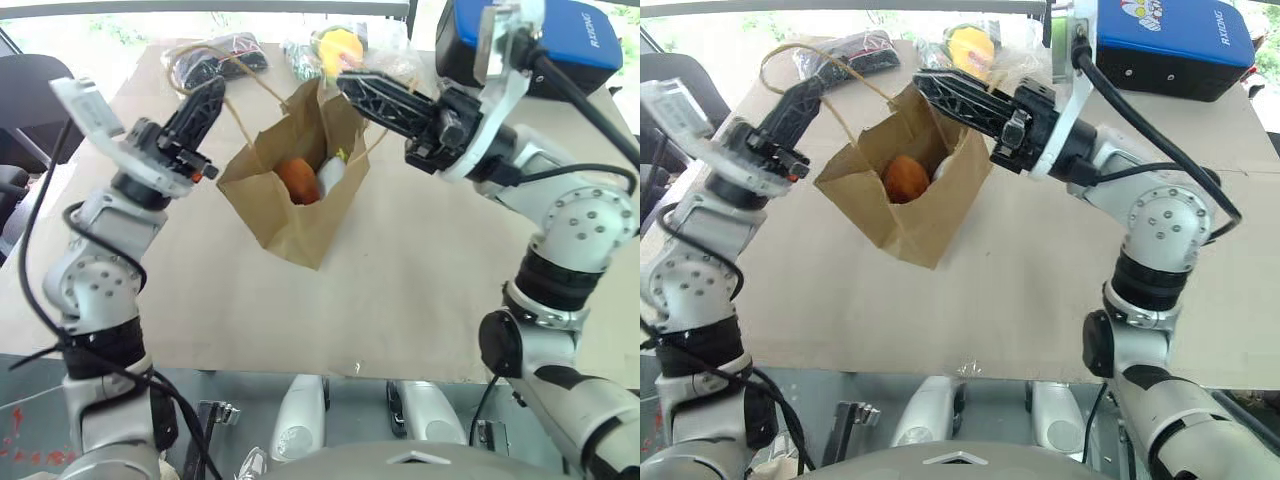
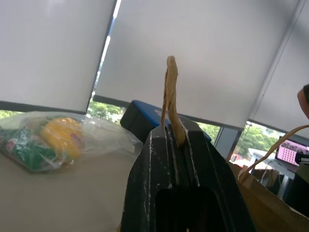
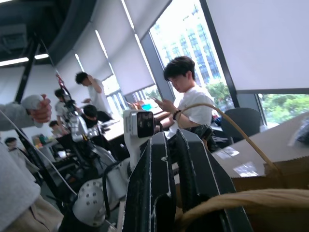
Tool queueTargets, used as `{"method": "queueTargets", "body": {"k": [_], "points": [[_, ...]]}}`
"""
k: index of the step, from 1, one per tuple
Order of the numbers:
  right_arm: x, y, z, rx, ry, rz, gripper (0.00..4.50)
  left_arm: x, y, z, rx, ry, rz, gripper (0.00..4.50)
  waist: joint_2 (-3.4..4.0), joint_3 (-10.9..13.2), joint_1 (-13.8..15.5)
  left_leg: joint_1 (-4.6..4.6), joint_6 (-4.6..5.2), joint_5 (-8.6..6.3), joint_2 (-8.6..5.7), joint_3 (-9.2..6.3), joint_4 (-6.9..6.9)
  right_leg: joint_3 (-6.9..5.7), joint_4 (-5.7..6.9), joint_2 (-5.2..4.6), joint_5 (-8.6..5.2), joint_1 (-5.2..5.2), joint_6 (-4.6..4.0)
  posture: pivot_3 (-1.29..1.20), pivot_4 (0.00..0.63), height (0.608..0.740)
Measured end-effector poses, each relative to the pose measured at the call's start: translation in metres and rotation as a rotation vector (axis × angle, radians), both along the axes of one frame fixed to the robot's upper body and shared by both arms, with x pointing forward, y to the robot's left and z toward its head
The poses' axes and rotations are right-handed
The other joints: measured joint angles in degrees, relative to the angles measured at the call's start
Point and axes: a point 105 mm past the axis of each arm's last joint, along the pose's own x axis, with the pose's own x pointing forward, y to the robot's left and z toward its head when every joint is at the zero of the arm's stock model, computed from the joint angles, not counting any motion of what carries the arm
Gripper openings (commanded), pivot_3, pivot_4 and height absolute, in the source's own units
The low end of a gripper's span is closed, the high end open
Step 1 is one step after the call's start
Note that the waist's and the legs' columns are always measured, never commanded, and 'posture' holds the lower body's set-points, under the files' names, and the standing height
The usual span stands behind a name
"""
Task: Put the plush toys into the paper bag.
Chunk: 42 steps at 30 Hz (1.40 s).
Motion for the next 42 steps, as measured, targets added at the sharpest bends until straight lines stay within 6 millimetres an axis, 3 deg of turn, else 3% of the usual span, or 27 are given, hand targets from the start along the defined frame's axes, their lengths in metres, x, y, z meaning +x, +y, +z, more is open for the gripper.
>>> {"method": "queueTargets", "body": {"k": [1,3,6,9,13,14,17,19,20,22,25,27,29,34,37,40,42], "points": [[0.004,-0.005,-0.017,-0.044,0.036,-0.046,0.08,0.006,-0.006,-0.012,0.034,0.035,-0.016,0.0,0.0,0.0,-0.11,-0.04,0.0,0.0,0.0,0.02,0.0,0.03,0.0,0.0,0.0,-0.06,0.0,0.0,0.15,0.74],[0.011,-0.013,-0.046,-0.09,0.119,-0.119,0.6,0.018,-0.015,-0.045,0.076,0.138,-0.071,0.0,0.03,0.01,-0.47,-0.25,0.0,0.01,0.0,0.04,0.0,0.07,0.13,0.01,0.0,-0.37,0.0,0.0,0.15,0.74],[0.014,-0.021,-0.06,-0.167,0.123,-0.187,1.76,0.022,-0.02,-0.072,0.08,0.211,-0.129,0.98,0.03,0.03,-1.14,-0.66,0.0,0.02,0.01,0.14,0.11,0.24,0.53,0.04,0.02,-0.99,-0.01,0.0,0.15,0.74],[0.004,-0.027,-0.052,-0.223,0.05,-0.197,3.23,0.023,-0.011,-0.065,0.068,0.192,-0.13,2.43,0.02,0.03,-1.31,-0.64,0.0,0.02,0.06,0.05,0.11,0.18,0.62,0.1,0.0,-1.02,-0.02,0.0,0.15,0.74],[-0.022,-0.048,-0.046,-0.313,0.02,-0.146,3.23,0.014,0.018,-0.045,0.092,0.166,-0.093,4.3,0.01,0.02,-1.21,-0.65,0.01,0.01,0.04,0.11,0.12,0.2,0.53,0.03,0.0,-0.96,0.0,0.0,0.15,0.74],[-0.026,-0.053,-0.047,-0.32,0.024,-0.143,3.23,0.009,0.023,-0.044,0.099,0.17,-0.094,4.41,0.01,0.02,-1.22,-0.63,0.02,0.01,0.04,0.15,0.12,0.23,0.48,0.02,0.0,-0.92,0.0,0.0,0.15,0.74],[-0.036,-0.061,-0.053,-0.341,0.057,-0.126,3.23,-0.001,0.035,-0.05,0.105,0.205,-0.106,4.41,0.01,0.02,-1.08,-0.59,0.02,0.01,0.04,0.13,0.12,0.2,0.48,0.02,0.0,-0.87,0.01,0.0,0.15,0.74],[-0.043,-0.065,-0.064,-0.396,0.078,-0.133,3.23,-0.017,0.037,-0.064,0.168,0.247,-0.153,4.41,0.01,0.02,-1.11,-0.55,0.02,0.01,0.05,0.17,0.11,0.24,0.47,0.02,-0.01,-0.86,0.0,0.0,0.15,0.74],[-0.041,-0.067,-0.072,-0.439,0.085,-0.159,2.84,-0.024,0.038,-0.073,0.177,0.278,-0.174,4.5,0.01,0.03,-0.92,-0.55,0.02,0.01,0.05,0.15,0.12,0.22,0.48,0.03,-0.01,-0.86,0.0,0.0,0.15,0.74],[-0.035,-0.06,-0.078,-0.47,0.064,-0.177,2.5,-0.029,0.038,-0.076,0.191,0.282,-0.171,4.5,-0.04,0.01,-0.8,-0.52,0.02,0.01,0.07,0.15,0.13,0.25,0.48,0.07,-0.01,-0.88,0.0,0.0,0.15,0.74],[-0.016,-0.025,-0.109,-0.502,0.024,-0.186,1.35,-0.045,0.026,-0.086,0.242,0.28,-0.177,4.5,-0.08,-0.03,-1.14,-0.49,0.01,0.01,0.14,0.18,0.12,0.3,0.49,0.12,-0.01,-0.86,-0.01,0.0,0.15,0.74],[-0.012,-0.013,-0.123,-0.519,0.025,-0.17,0.47,-0.048,0.021,-0.089,0.25,0.282,-0.183,4.5,-0.05,0.0,-0.9,-0.55,0.01,0.02,0.13,0.18,0.15,0.3,0.51,0.11,-0.01,-0.91,-0.01,0.0,0.15,0.74],[0.004,0.014,-0.134,-0.511,-0.056,-0.168,0.12,-0.054,0.016,-0.094,0.269,0.29,-0.122,4.5,-0.11,-0.03,-0.27,-0.62,0.0,0.02,0.04,0.18,0.24,0.27,0.54,0.0,0.01,-0.94,0.0,0.0,0.15,0.74],[0.019,0.045,-0.151,-0.499,-0.115,-0.132,0.12,-0.056,-0.01,-0.098,0.304,0.26,-0.049,4.5,-0.13,-0.04,-0.12,-0.59,0.0,0.02,0.02,0.14,0.24,0.23,0.55,-0.03,0.01,-0.88,0.0,0.0,0.15,0.74],[0.021,0.053,-0.157,-0.497,-0.135,-0.11,0.12,-0.055,-0.025,-0.099,0.326,0.227,-0.006,4.5,-0.13,-0.04,-0.11,-0.56,-0.01,0.02,0.02,0.11,0.24,0.21,0.57,-0.02,0.02,-0.86,-0.01,0.0,0.15,0.74],[0.022,0.055,-0.157,-0.492,-0.143,-0.103,0.12,-0.053,-0.028,-0.1,0.338,0.217,0.027,4.5,-0.13,-0.04,-0.17,-0.54,-0.01,0.02,0.02,0.1,0.24,0.21,0.61,0.0,0.02,-0.85,-0.01,0.0,0.15,0.74],[0.023,0.056,-0.16,-0.5,-0.154,-0.101,0.12,-0.047,-0.031,-0.108,0.372,0.204,0.137,4.5,-0.12,-0.04,-0.27,-0.52,0.0,0.02,0.02,0.11,0.24,0.22,0.62,0.0,0.02,-0.85,-0.01,0.0,0.15,0.74]]}}
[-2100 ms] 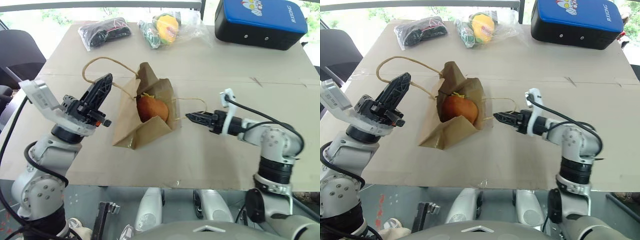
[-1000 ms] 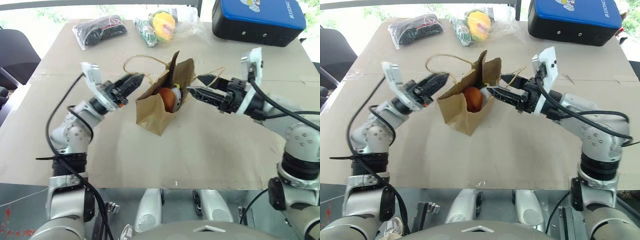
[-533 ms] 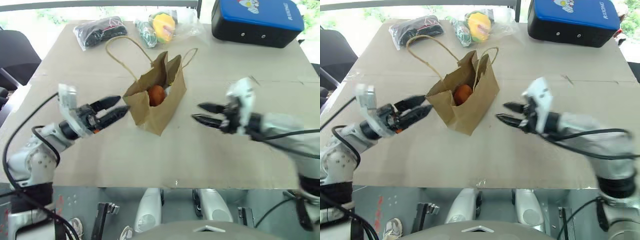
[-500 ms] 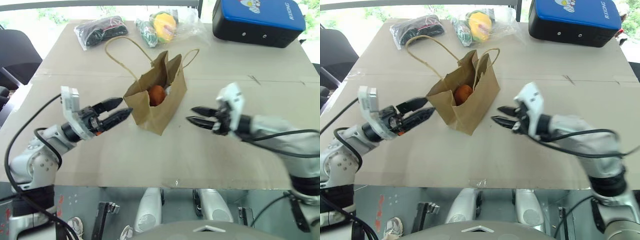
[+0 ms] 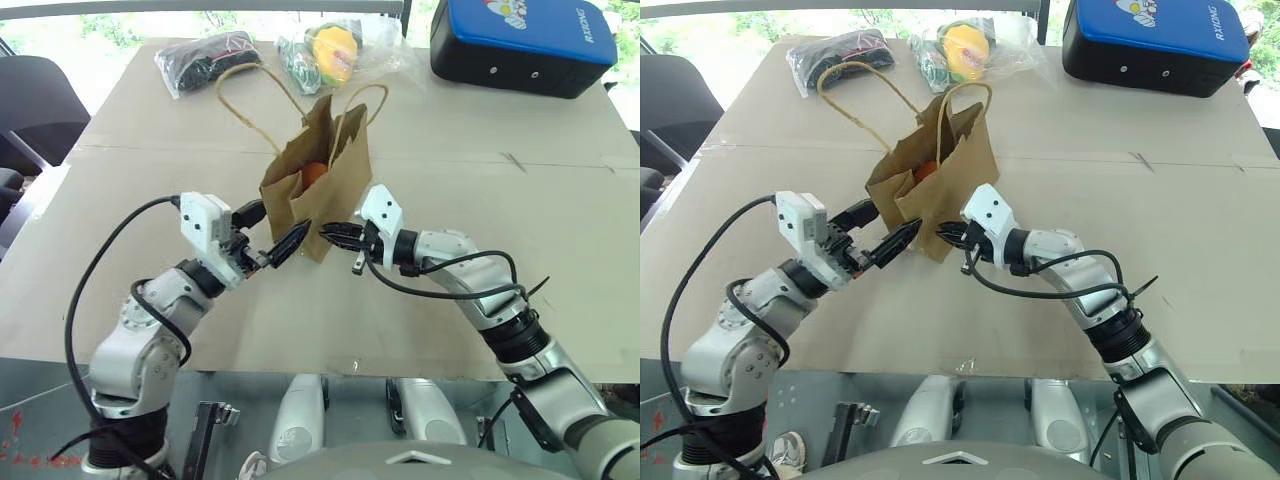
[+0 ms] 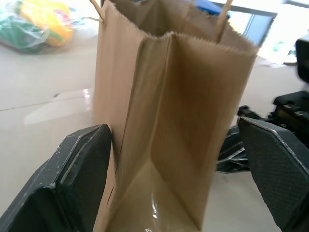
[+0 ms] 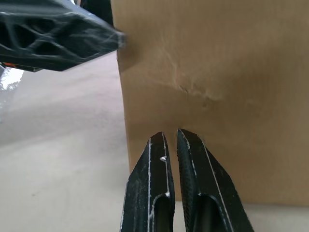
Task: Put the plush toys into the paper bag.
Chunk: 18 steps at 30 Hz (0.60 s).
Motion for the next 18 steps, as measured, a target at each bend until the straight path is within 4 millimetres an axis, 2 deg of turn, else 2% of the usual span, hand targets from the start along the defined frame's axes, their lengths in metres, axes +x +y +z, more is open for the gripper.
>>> {"method": "queueTargets", "body": {"k": [3,4,6,7,8,9,13,15,17,18], "points": [[-0.002,-0.006,-0.002,0.001,0.001,0.0,0.12,0.008,-0.006,-0.004,0.038,-0.027,0.068,4.5,0.0,0.0,0.16,-0.01,0.0,0.0,-0.01,-0.02,0.0,-0.02,0.0,-0.01,0.0,0.0,0.0,0.0,0.15,0.74],[-0.003,-0.008,-0.003,0.001,0.006,0.001,0.34,0.009,-0.009,-0.005,0.049,-0.035,0.074,4.5,0.0,0.0,0.26,-0.01,0.0,0.0,-0.03,-0.02,0.01,-0.03,0.0,-0.02,0.0,0.01,0.0,0.0,0.15,0.74],[-0.007,-0.02,-0.001,0.011,0.014,-0.01,1.09,0.014,-0.014,-0.008,0.061,-0.05,0.098,4.5,0.0,0.0,0.44,-0.04,0.0,0.0,-0.07,-0.01,0.03,-0.01,-0.01,-0.06,0.0,0.02,0.01,0.0,0.15,0.74],[-0.009,-0.027,0.002,0.015,0.012,-0.016,1.63,0.016,-0.015,-0.011,0.063,-0.047,0.11,4.11,-0.02,-0.01,0.45,-0.03,0.01,0.0,-0.06,-0.01,0.05,-0.01,-0.01,-0.06,0.0,0.02,0.01,0.0,0.15,0.74],[-0.011,-0.034,0.006,0.021,0.002,-0.026,2.03,0.017,-0.015,-0.013,0.057,-0.046,0.118,3.98,-0.01,-0.01,0.46,-0.04,0.01,0.0,-0.07,-0.01,0.06,-0.02,0.0,-0.06,0.0,0.02,0.01,0.0,0.15,0.74],[-0.013,-0.046,0.01,0.025,-0.012,-0.049,2.65,0.018,-0.016,-0.014,0.038,-0.048,0.115,3.57,-0.01,-0.01,0.48,-0.03,0.01,-0.01,-0.06,-0.02,0.06,-0.03,0.0,-0.06,0.0,0.03,0.01,0.0,0.15,0.74],[-0.015,-0.08,0.021,0.017,-0.069,-0.16,4.45,0.018,-0.016,-0.013,0.016,-0.069,0.076,1.73,-0.01,-0.01,0.24,0.0,0.01,0.0,-0.04,-0.03,0.05,-0.03,0.04,-0.02,0.0,0.03,0.01,0.0,0.15,0.74],[-0.017,-0.089,0.022,0.04,-0.066,-0.182,4.48,0.018,-0.014,-0.012,0.002,-0.073,0.049,0.99,-0.01,-0.01,0.16,0.01,0.01,0.0,-0.04,-0.03,0.05,-0.03,0.06,-0.01,0.0,0.03,0.01,0.0,0.15,0.74],[-0.024,-0.111,0.021,0.067,-0.061,-0.223,4.48,0.019,-0.005,-0.008,0.004,-0.085,-0.037,0.1,-0.01,-0.01,0.3,-0.02,0.01,0.0,-0.04,-0.05,0.06,-0.06,0.06,0.0,-0.01,0.03,0.01,0.0,0.15,0.74],[-0.025,-0.124,0.02,0.052,-0.064,-0.254,4.48,0.019,0.003,-0.004,0.024,-0.093,-0.075,0.06,0.0,0.0,0.31,-0.02,0.01,0.0,-0.04,-0.03,0.08,-0.06,0.06,0.0,-0.01,0.03,0.01,0.0,0.15,0.74]]}}
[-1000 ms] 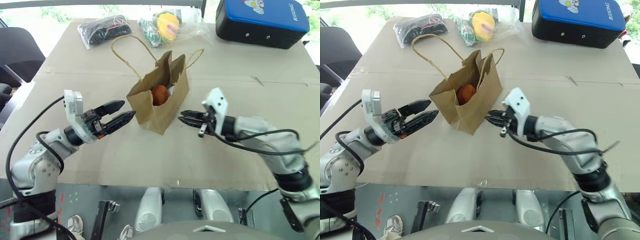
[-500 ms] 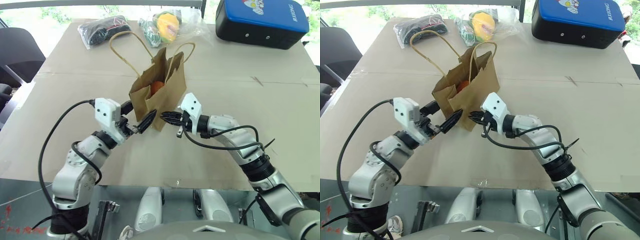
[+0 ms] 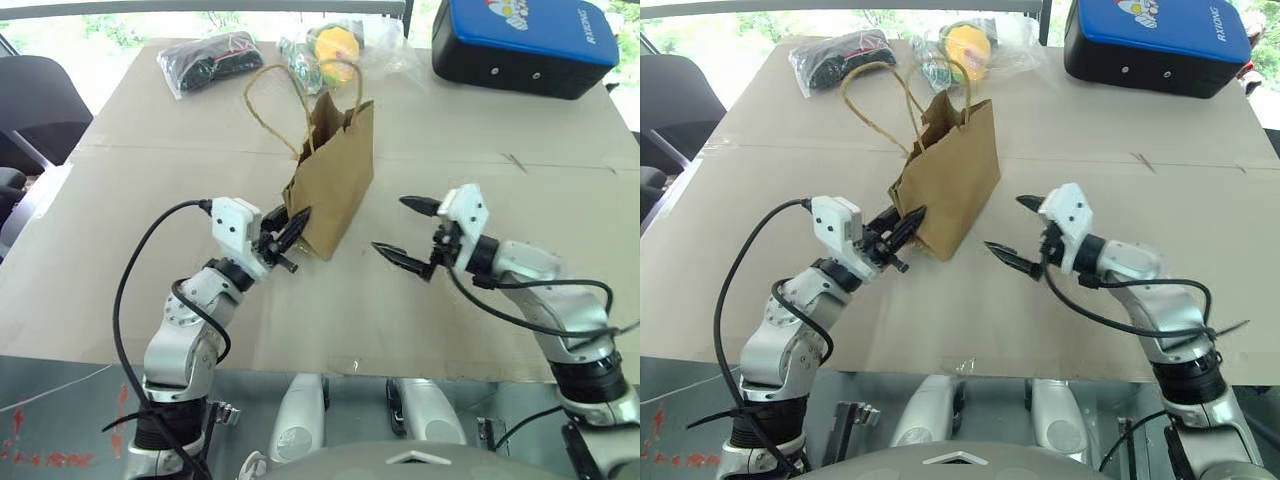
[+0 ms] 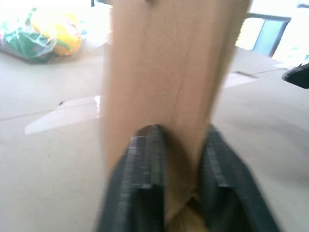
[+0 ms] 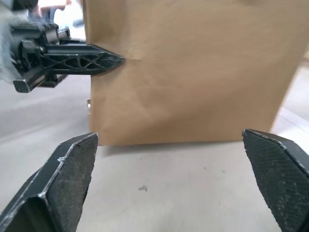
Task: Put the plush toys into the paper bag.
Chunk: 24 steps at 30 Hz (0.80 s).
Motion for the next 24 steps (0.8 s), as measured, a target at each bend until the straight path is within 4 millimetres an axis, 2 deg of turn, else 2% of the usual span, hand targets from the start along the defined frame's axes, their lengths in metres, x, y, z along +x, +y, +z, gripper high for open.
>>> {"method": "queueTargets", "body": {"k": [2,5,8,10,12,17,20,24], "points": [[0.0,-0.009,0.0,-0.011,-0.002,-0.023,4.48,0.0,0.004,0.003,0.008,-0.007,-0.027,0.03,0.0,0.0,0.0,0.0,0.0,0.0,-0.01,0.04,0.05,0.03,0.01,-0.01,0.0,0.01,0.0,0.0,0.15,0.74],[-0.008,-0.047,0.011,-0.059,-0.035,-0.089,4.48,0.001,0.013,0.03,0.098,-0.067,-0.295,0.03,0.02,0.01,0.09,0.03,0.01,0.0,-0.01,0.02,0.15,0.01,0.03,0.02,-0.01,0.09,0.01,0.0,0.15,0.74],[-0.016,-0.069,0.012,-0.106,-0.041,-0.119,4.48,0.005,0.012,0.037,0.154,-0.07,-0.467,0.03,0.04,0.02,0.19,0.04,0.01,-0.01,-0.01,0.01,0.18,-0.03,-0.01,0.02,-0.01,0.16,0.02,0.0,0.15,0.74],[-0.026,-0.086,0.014,-0.122,-0.038,-0.133,4.48,0.014,0.008,0.034,0.212,-0.079,-0.588,0.03,0.07,0.01,0.4,0.03,0.01,0.0,-0.02,0.01,0.21,-0.05,-0.01,0.03,-0.01,0.18,0.02,0.0,0.15,0.74],[-0.032,-0.095,0.017,-0.131,-0.035,-0.138,4.48,0.023,0.006,0.027,0.235,-0.076,-0.63,0.03,0.07,0.02,0.29,0.03,0.01,-0.01,0.0,0.01,0.25,-0.01,0.01,0.04,-0.01,0.18,0.02,0.0,0.15,0.74],[-0.049,-0.105,0.018,-0.177,0.004,-0.09,4.48,0.037,-0.007,0.012,0.244,-0.081,-0.673,0.03,0.06,0.02,0.08,-0.01,0.02,-0.01,0.02,-0.01,0.38,-0.01,0.05,0.08,-0.01,0.19,0.02,0.0,0.15,0.74],[-0.054,-0.114,0.02,-0.217,0.023,-0.053,4.48,0.039,-0.013,0.0,0.251,-0.096,-0.685,0.03,0.06,0.02,-0.18,0.0,0.02,-0.01,0.02,0.0,0.44,0.02,0.1,0.08,-0.01,0.2,0.02,0.0,0.15,0.74],[-0.058,-0.119,0.017,-0.24,0.071,0.0,4.48,0.042,-0.012,-0.006,0.297,-0.125,-0.658,0.03,0.06,0.02,-0.21,0.03,0.02,-0.01,0.02,-0.02,0.48,0.01,0.19,0.1,-0.01,0.2,0.03,0.0,0.15,0.74]]}}
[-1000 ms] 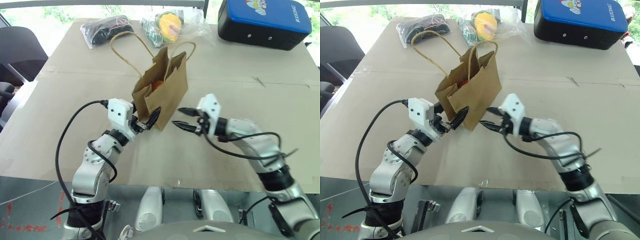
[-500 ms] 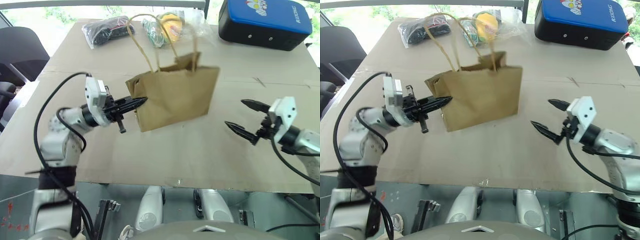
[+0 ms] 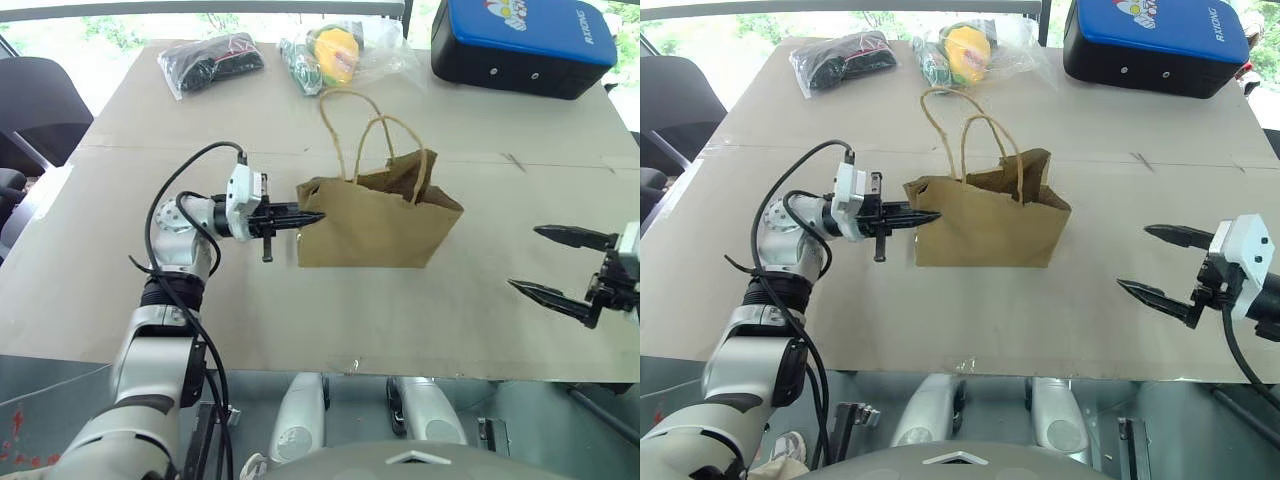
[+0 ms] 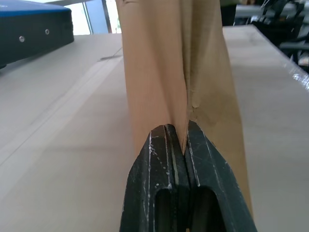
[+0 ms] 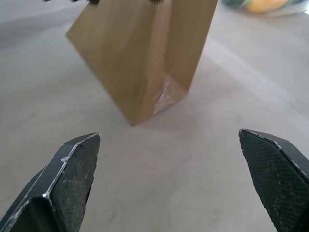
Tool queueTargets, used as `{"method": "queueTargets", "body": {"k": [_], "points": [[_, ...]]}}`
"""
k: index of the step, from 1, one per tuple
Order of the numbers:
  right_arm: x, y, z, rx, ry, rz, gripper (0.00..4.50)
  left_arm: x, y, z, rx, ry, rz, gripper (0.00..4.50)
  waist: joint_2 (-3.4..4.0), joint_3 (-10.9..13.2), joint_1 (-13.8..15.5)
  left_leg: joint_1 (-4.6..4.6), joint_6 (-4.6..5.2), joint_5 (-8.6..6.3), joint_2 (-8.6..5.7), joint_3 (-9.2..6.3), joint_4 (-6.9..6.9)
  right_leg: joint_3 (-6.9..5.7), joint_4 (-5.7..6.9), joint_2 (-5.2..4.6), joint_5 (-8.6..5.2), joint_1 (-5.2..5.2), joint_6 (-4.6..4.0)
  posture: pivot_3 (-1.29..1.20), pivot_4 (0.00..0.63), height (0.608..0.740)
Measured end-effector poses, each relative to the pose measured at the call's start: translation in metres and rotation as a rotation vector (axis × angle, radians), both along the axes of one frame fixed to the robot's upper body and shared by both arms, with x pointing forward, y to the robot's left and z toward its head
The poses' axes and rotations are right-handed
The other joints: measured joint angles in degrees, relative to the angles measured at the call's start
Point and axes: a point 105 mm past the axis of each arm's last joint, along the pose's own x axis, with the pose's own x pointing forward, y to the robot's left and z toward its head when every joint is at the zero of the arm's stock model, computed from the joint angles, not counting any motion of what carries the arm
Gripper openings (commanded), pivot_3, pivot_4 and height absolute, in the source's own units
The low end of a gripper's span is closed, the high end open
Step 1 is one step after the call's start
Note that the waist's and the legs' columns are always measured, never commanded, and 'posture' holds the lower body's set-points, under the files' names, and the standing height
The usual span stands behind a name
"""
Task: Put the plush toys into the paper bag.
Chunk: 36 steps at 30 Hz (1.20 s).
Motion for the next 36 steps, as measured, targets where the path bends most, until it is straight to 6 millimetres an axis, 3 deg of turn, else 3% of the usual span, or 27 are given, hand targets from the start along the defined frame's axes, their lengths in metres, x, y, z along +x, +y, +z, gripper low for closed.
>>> {"method": "queueTargets", "body": {"k": [8,14,17,23,30,36], "points": [[-0.004,-0.001,-0.004,-0.003,0.033,0.022,4.48,0.004,-0.001,-0.004,0.005,-0.025,0.03,0.03,0.0,0.0,0.09,0.0,0.0,0.0,0.0,-0.03,0.1,-0.02,0.04,-0.01,0.0,0.05,0.01,0.0,0.15,0.74],[-0.007,0.002,-0.006,0.004,0.035,0.022,4.48,0.005,0.003,-0.004,-0.01,0.023,0.059,2.79,0.0,0.0,0.11,-0.01,0.0,0.0,0.0,-0.04,0.13,-0.03,0.05,-0.01,0.0,0.06,0.01,0.0,0.15,0.74],[-0.008,0.003,-0.009,0.03,0.038,0.004,4.48,-0.006,0.013,-0.001,-0.048,0.091,0.082,2.79,0.0,0.0,-0.3,0.01,0.0,0.0,0.06,-0.05,0.1,-0.03,0.06,0.0,0.0,0.05,0.01,0.0,0.15,0.74],[-0.011,-0.003,-0.019,0.063,0.044,-0.074,4.48,-0.032,0.049,0.009,-0.147,0.157,0.325,2.79,0.03,-0.01,-0.17,0.02,0.0,0.0,0.07,-0.03,0.11,-0.01,0.07,-0.03,0.0,0.07,0.01,0.0,0.15,0.74],[-0.017,-0.027,-0.032,0.058,0.067,-0.187,4.48,-0.109,0.075,-0.027,-0.106,0.466,0.586,2.79,0.04,-0.02,0.1,0.1,0.0,-0.01,0.07,0.01,0.07,0.0,0.07,-0.09,-0.02,0.12,-0.01,0.0,0.15,0.74],[-0.02,-0.033,-0.035,0.05,0.079,-0.204,4.48,-0.133,0.094,-0.026,-0.065,0.494,0.693,2.79,0.12,-0.08,1.26,0.19,-0.01,-0.01,0.05,0.13,0.12,0.09,0.02,-0.08,-0.16,0.17,-0.21,0.0,0.15,0.74]]}}
